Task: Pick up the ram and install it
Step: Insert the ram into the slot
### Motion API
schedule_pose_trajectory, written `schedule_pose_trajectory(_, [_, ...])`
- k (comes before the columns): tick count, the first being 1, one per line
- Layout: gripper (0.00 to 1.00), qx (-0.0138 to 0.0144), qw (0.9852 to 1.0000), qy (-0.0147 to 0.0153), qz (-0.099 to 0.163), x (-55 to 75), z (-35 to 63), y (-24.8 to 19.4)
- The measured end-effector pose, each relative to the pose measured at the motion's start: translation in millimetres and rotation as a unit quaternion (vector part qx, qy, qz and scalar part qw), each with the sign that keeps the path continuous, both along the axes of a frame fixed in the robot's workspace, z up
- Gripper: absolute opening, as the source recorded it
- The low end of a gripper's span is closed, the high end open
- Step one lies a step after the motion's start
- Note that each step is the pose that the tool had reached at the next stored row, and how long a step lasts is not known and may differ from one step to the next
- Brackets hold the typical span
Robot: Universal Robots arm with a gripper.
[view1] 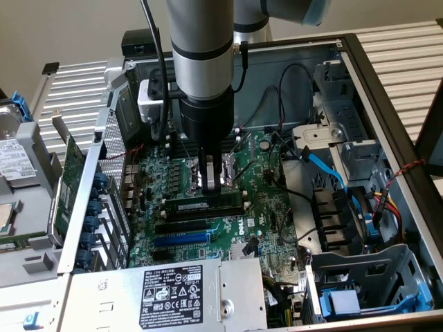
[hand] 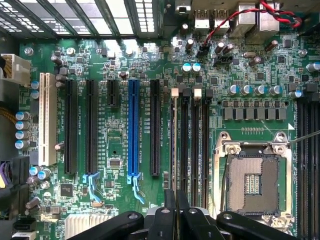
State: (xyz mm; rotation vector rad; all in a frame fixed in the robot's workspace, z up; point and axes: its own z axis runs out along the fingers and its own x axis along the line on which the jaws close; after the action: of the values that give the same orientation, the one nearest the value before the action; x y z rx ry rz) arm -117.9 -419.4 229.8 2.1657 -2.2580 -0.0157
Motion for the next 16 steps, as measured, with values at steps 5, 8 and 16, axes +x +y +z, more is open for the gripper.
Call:
schedule_pose_trajectory(5, [0.13, 0.0000, 1.0000, -0.0001, 0.000, -0.8, -0.8, 0.0])
schedule_pose_trajectory(8, [0.13, 0.0000, 1.0000, -0.0001, 0.000, -0.9, -1.5, 0.0])
schedule_pose_trajectory(16, [0.20, 0.0000, 1.0000, -0.0002, 0.000, -1.0, -3.0, 0.0])
